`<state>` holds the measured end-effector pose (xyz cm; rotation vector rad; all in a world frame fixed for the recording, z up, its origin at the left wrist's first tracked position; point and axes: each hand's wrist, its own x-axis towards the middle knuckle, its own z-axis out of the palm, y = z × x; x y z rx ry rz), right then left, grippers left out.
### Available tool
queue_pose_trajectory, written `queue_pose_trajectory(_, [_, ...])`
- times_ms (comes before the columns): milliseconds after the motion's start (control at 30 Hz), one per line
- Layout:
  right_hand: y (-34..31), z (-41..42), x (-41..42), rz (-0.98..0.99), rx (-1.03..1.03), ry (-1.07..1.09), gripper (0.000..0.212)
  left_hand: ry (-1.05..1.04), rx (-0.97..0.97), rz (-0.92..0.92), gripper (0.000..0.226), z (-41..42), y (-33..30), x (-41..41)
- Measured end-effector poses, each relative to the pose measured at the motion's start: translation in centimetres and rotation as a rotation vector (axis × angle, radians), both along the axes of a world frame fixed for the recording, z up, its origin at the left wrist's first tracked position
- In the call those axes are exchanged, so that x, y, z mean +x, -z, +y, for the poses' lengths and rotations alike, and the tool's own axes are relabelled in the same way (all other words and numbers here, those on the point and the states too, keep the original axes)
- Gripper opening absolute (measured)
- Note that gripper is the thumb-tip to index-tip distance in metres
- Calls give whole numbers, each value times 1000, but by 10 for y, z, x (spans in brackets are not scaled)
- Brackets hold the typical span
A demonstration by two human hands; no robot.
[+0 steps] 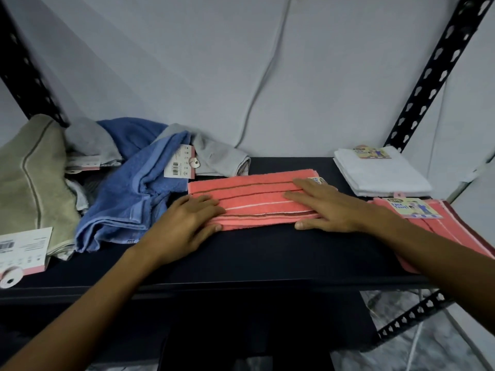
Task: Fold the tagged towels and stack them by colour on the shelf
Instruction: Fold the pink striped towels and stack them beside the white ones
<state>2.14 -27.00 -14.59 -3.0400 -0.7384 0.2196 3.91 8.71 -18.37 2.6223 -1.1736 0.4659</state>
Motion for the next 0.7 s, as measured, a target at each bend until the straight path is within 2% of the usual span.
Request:
queue_pose_trajectory(33, [1,0,0,-139,-15,-101,67,36,-20,-105,40,-2,-2,-3])
queue_pose_trajectory(100, [3,1,2,-361,-50,-334,44,69,-58,-187,30,-2,-4,-5])
queue_pose_trajectory(167, [2,0,0,-434,-38,-461,30,45,-100,-160,30,2,-5,-5])
queue_pose_trajectory(233, [1,-2,-3,-476,-18,-493,29,5,-113,-111,32,7,-5,-4])
queue_pose_trajectory(333, [4,-12,-4,-470,23,-476,30,-8,-79,-71,30,8,-6,-4])
queue_pose_trajectory(433, [3,-17,-5,-335,229,-319,27,-7,-120,9,30,7,-10,-6])
queue_pose_trajectory(533, [-1,-15,-6,-283,378,-202,29,-40,-194,90,36,5,-16,-8])
queue_pose_trajectory(600, [-2,-12,-5,-267,379,-204,25,-44,-163,95,35,2,-18,-8])
queue_pose_trajectory(700, [0,-12,-3,-301,261,-265,19,1,-87,59,29,-1,-16,-9])
